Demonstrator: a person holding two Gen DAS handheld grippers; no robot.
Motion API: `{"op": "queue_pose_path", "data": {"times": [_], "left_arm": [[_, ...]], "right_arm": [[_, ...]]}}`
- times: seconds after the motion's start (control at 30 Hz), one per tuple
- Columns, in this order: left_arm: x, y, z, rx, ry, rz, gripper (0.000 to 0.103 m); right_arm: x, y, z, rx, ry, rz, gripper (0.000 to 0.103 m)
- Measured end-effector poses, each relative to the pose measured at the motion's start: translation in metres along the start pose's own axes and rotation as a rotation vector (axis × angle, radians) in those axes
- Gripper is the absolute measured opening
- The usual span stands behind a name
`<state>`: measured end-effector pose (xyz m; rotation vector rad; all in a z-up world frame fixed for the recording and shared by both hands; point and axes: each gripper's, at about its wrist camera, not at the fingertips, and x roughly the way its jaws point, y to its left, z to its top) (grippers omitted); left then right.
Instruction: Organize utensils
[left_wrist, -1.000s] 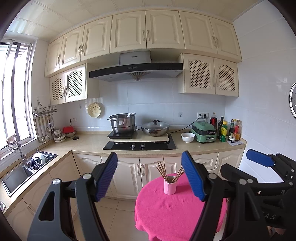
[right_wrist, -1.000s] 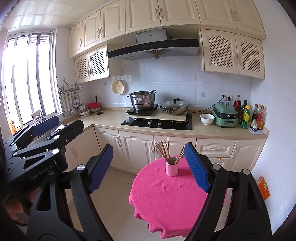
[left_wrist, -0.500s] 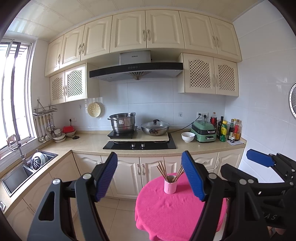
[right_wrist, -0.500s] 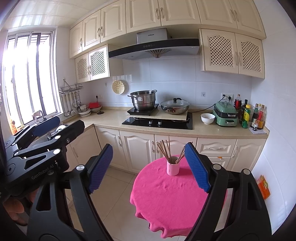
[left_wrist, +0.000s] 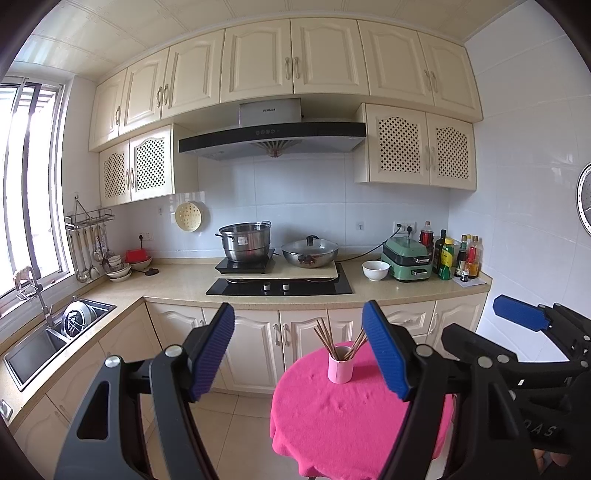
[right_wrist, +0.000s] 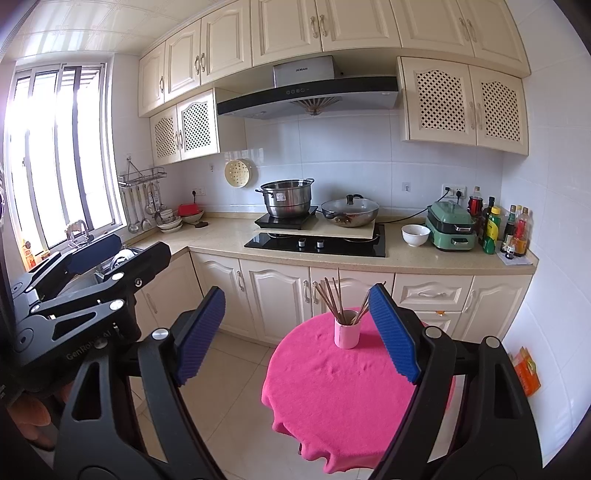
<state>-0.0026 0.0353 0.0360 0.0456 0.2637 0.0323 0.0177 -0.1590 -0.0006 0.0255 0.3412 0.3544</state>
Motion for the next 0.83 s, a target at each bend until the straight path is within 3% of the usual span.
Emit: {"op": "queue_pose_path", "data": {"times": [0.83], "left_arm": [[0.013, 0.010, -0.004, 0.007, 0.041, 0.003, 0.071]], "right_arm": [[0.004, 0.004, -0.004, 0.021, 0.011, -0.030, 0.079]]}}
